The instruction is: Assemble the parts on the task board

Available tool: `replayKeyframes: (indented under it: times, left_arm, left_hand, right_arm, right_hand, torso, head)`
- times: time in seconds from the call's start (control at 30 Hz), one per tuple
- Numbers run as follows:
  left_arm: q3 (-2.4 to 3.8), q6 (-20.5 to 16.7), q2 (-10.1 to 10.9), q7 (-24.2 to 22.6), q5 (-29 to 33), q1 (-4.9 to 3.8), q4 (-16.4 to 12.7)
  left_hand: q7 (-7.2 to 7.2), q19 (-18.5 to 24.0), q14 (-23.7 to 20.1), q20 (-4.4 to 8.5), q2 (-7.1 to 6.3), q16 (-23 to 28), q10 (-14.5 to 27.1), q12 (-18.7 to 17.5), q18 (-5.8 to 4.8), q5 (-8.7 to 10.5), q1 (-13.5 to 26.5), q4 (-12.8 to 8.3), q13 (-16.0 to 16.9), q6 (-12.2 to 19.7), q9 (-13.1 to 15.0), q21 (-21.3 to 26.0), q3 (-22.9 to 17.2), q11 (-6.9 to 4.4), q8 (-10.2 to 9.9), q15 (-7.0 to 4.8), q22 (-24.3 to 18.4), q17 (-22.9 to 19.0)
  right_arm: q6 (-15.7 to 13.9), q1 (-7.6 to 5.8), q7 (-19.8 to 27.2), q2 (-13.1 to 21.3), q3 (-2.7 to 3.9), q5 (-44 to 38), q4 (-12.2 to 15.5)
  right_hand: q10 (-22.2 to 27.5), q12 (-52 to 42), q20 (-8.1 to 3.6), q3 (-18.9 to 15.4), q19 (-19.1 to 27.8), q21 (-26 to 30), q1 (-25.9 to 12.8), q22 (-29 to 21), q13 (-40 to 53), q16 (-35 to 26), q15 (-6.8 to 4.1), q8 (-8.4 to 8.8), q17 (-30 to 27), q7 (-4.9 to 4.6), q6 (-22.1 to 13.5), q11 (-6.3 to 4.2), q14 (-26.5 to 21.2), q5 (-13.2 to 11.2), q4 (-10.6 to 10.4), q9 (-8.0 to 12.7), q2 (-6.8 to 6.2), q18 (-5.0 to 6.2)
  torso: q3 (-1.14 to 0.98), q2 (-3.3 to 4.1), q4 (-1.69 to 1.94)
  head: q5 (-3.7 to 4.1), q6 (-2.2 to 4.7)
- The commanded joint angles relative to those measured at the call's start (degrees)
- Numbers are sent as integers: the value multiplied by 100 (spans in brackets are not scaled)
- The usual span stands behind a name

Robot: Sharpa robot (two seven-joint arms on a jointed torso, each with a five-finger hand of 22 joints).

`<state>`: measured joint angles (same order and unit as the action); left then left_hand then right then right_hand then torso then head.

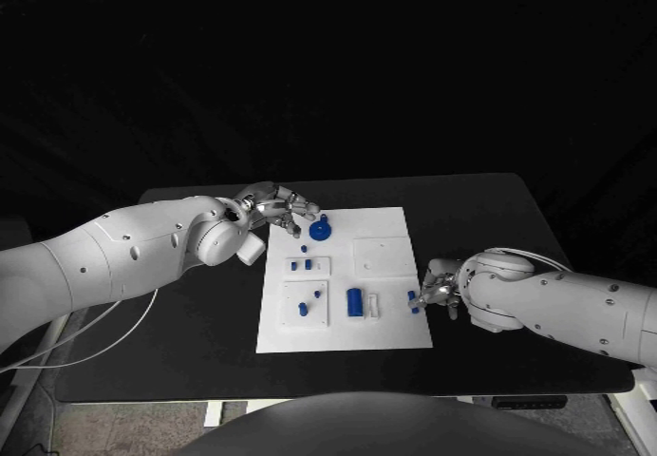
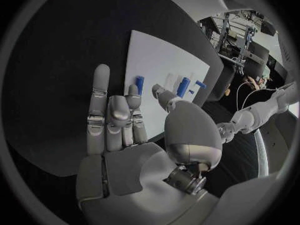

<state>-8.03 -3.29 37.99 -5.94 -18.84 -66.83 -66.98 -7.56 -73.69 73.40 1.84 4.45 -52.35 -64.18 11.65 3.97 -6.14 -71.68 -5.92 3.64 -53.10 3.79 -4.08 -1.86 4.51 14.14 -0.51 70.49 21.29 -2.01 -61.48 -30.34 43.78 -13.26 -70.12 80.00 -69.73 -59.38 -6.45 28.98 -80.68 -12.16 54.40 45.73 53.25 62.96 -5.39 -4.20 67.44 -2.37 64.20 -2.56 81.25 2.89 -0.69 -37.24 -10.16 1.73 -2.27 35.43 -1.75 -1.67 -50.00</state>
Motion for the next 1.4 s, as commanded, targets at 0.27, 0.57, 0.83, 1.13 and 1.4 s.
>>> replayKeyframes:
  times: [0.27, 0.57, 0.83, 1.13, 1.4]
  left_arm:
    - [3, 176, 14, -39, -4, -2, -31]
    - [3, 184, 31, -30, -4, -3, -56]
    - [3, 199, 36, -22, -4, -5, -75]
    - [4, 212, 36, -6, -7, -8, -86]
    - [5, 219, 31, 4, -9, -10, -95]
  left_hand:
    - [1, 15, 22, -3, 19, 18, 21, 35, 15, 17, -11, 0, 3, 42, 7, -11, 22, 10, 27, -3, -6, 10]
    - [-1, 13, 24, -3, 30, 21, 29, 44, 16, 19, -28, 8, 2, 54, 7, -17, 38, 11, 41, -3, -37, 23]
    - [-1, 13, 24, -3, 30, 21, 29, 44, 16, 19, -28, 8, 2, 54, 7, -17, 38, 11, 41, -3, -37, 23]
    - [-1, 13, 26, -3, 25, 23, 29, 46, 15, 24, -32, 15, 2, 59, 6, -20, 50, 10, 46, -4, -49, 29]
    - [-1, 13, 26, -3, 25, 23, 29, 46, 15, 24, -32, 15, 2, 59, 6, -20, 50, 10, 46, -4, -49, 29]
  right_arm:
    - [-118, 50, -96, -120, 0, -160, -152]
    - [-98, 86, -147, -249, 1, -240, -346]
    - [-14, 140, -189, -371, 1, -327, -464]
    - [177, 247, -191, -525, -5, -411, -585]
    - [305, 283, -210, -607, -9, -433, -644]
  right_hand:
    - [-23, -45, -20, 20, -16, -32, 154, 18, 34, 23, -10, 1, 25, 64, 84, -1, 39, -13, 147, -123, 132, 6]
    - [-18, -29, -19, -22, -6, -37, 139, 18, 29, 13, -8, 18, 28, 63, 79, 0, 40, -13, 123, -190, 163, 5]
    - [-6, -19, -13, -93, 1, -36, 87, 14, 24, -3, 1, 28, 20, 45, 52, 13, 34, -14, 63, -175, 131, 6]
    - [29, -3, 9, -482, 28, -34, 321, 5, 21, -17, 18, 35, 24, 19, 6, 32, 16, -15, 143, -16, 405, 23]
    - [32, -8, 8, -446, 27, -45, 530, 10, 30, -11, 17, 61, 32, 24, 20, 26, 16, -13, 382, 194, 490, 26]
  torso:
    - [-3, 3, 4]
    - [1, -1, -3]
    - [-1, 0, -8]
    - [-2, 0, -15]
    - [3, -6, -11]
  head:
    - [-68, 0]
    - [-105, 0]
    - [-132, 0]
    - [-143, 0]
    - [-132, 0]
